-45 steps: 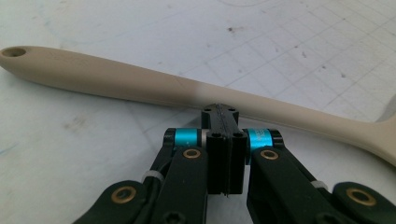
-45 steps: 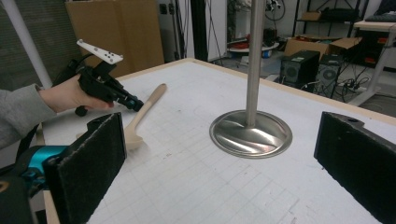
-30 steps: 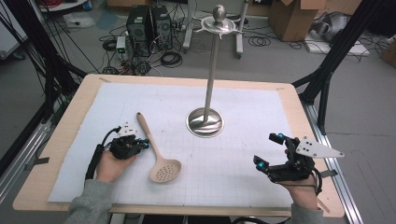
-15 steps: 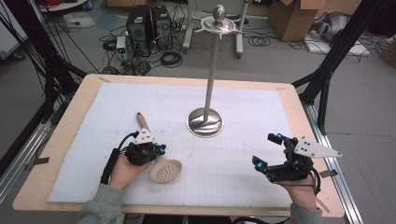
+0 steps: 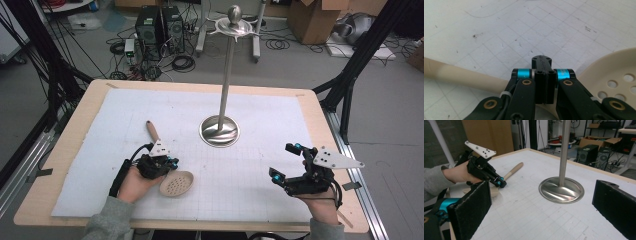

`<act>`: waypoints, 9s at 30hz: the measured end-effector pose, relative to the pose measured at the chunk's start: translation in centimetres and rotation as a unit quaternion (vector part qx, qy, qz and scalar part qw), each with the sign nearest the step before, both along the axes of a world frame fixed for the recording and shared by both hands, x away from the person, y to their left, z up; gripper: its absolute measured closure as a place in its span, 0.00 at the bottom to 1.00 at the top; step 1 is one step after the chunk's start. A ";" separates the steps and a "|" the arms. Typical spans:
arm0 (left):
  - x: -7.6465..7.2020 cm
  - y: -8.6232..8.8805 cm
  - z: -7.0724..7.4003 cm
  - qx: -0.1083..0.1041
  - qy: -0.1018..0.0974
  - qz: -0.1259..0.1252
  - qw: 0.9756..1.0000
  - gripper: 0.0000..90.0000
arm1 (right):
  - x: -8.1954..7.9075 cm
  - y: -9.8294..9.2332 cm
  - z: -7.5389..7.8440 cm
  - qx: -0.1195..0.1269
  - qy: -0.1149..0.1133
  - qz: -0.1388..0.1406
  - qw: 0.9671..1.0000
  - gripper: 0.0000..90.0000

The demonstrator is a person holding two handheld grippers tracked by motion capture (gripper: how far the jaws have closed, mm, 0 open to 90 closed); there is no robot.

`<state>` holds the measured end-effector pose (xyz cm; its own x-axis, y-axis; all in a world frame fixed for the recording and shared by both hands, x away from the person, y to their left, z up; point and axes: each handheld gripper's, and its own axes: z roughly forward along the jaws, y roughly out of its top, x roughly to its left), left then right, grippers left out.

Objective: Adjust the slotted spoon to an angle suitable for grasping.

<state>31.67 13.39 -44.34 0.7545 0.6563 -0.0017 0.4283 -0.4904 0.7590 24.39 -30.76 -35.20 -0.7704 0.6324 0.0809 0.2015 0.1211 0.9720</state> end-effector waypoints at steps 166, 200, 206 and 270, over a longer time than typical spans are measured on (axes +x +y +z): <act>-5.5 11.3 0.9 0.022 0.043 -0.024 0.999 1.00 | 0.8 1.3 -0.5 -0.012 0.011 0.012 1.000 0.01; 1.5 11.2 1.4 -0.007 0.064 0.099 0.993 1.00 | 1.0 1.3 -0.4 -0.005 0.007 0.017 1.000 0.01; 1.9 9.3 1.5 0.021 0.065 0.074 0.995 1.00 | 0.9 1.2 -0.4 -0.004 0.007 0.015 1.000 0.01; 0.0 3.7 6.3 0.041 0.011 -0.011 0.999 0.99 | 0.7 0.8 -0.3 -0.003 0.008 0.013 1.000 0.01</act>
